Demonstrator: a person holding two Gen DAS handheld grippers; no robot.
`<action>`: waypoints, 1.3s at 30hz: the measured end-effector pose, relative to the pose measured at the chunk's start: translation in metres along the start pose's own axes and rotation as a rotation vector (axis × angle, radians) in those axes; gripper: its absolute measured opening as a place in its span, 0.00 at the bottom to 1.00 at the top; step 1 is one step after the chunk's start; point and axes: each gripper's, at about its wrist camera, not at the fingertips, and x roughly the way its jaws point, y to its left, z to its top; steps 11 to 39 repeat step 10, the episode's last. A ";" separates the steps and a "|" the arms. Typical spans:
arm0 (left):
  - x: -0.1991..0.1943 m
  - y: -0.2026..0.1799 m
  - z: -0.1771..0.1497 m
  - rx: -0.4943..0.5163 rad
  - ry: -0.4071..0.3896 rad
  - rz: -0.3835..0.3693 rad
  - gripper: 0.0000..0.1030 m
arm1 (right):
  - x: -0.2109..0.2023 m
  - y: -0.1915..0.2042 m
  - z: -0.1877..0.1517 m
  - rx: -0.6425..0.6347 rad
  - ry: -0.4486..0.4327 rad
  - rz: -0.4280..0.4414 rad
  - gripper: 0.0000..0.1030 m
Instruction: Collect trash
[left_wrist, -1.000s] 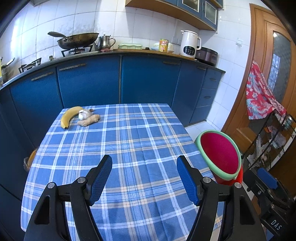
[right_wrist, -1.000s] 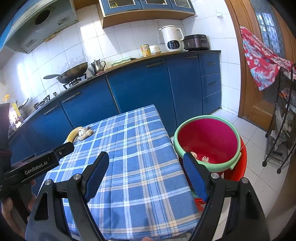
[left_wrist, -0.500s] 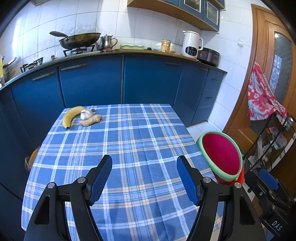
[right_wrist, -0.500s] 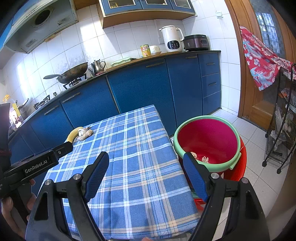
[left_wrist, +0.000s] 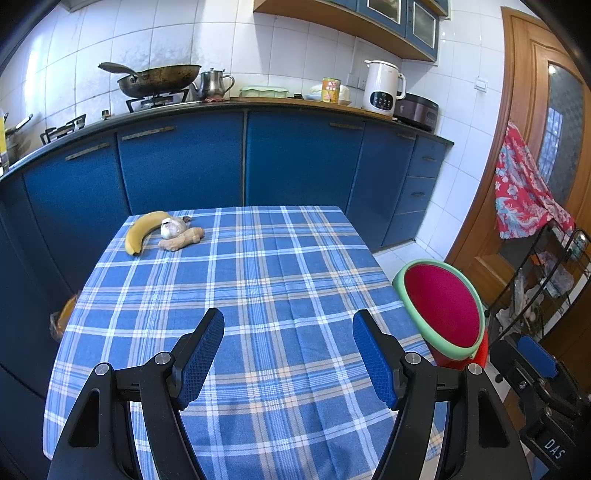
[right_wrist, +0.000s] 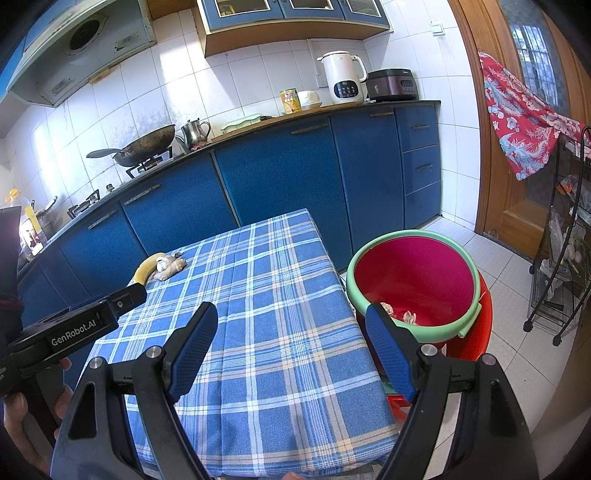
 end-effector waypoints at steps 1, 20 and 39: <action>0.000 0.000 0.000 0.000 0.000 0.000 0.71 | 0.000 0.000 0.000 0.000 0.000 0.000 0.80; 0.001 0.001 0.000 0.001 0.004 0.002 0.71 | 0.000 0.000 0.000 0.000 0.000 0.000 0.80; 0.001 0.001 0.000 0.001 0.004 0.002 0.71 | 0.000 0.000 0.000 0.000 0.000 0.000 0.80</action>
